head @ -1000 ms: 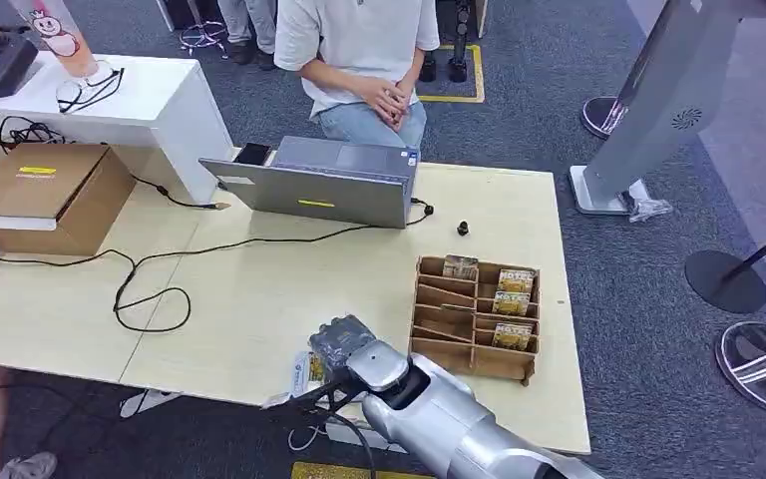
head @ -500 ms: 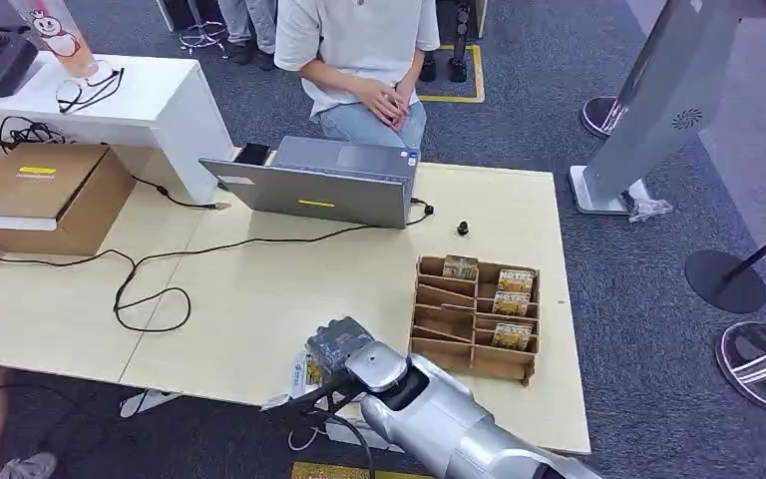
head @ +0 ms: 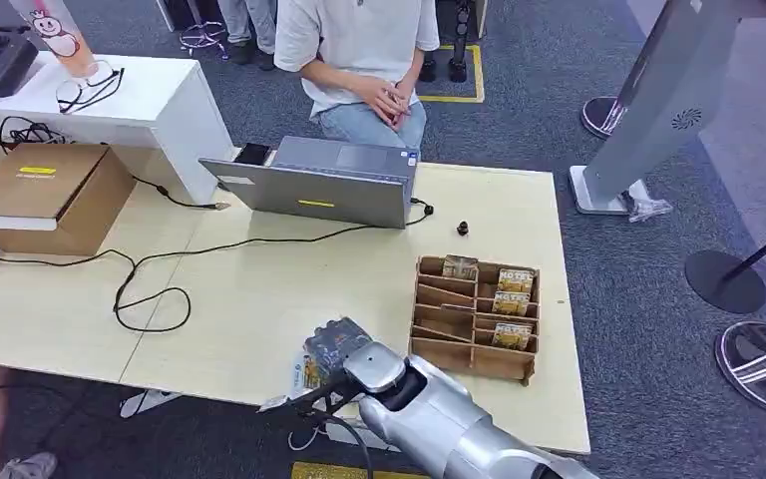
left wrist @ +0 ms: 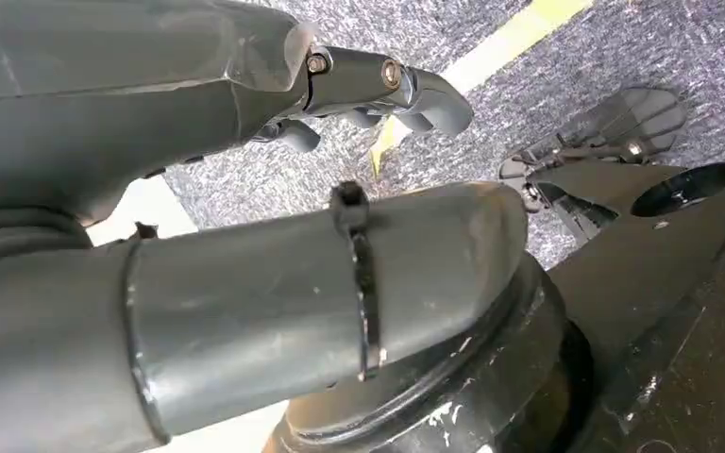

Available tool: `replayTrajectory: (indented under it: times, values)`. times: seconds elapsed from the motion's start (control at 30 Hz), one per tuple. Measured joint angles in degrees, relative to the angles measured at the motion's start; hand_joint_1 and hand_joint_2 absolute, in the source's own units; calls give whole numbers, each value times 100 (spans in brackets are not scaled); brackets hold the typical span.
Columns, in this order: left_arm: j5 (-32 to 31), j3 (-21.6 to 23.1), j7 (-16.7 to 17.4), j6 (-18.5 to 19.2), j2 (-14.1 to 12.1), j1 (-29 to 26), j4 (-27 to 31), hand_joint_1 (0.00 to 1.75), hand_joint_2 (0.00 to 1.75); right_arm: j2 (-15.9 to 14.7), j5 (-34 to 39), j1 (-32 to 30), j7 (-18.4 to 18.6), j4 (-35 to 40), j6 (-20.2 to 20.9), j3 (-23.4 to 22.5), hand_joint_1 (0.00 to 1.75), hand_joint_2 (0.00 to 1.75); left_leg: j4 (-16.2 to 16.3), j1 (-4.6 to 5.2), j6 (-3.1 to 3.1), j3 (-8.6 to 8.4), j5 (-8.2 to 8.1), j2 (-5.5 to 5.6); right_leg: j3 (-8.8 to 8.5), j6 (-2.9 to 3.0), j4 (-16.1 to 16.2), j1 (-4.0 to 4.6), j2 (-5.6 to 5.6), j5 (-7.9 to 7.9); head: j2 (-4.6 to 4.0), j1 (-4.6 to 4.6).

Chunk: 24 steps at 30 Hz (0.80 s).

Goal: Pass the card to the sensor for recognition and then transmit it.

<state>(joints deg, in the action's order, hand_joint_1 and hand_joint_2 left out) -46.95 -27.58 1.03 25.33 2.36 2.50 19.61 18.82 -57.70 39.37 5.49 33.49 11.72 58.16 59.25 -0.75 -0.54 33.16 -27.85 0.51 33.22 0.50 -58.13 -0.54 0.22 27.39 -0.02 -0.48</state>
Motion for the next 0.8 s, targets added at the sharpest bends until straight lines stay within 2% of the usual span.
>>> replayTrajectory:
  times: [0.8]
  values:
    - [66,33,61,13,2,-36,74,0,0,0,28,23,-9,103,-157,-2,175,175,0,0,-4,0,6,0,0,3,0,0,0,-4,0,0]
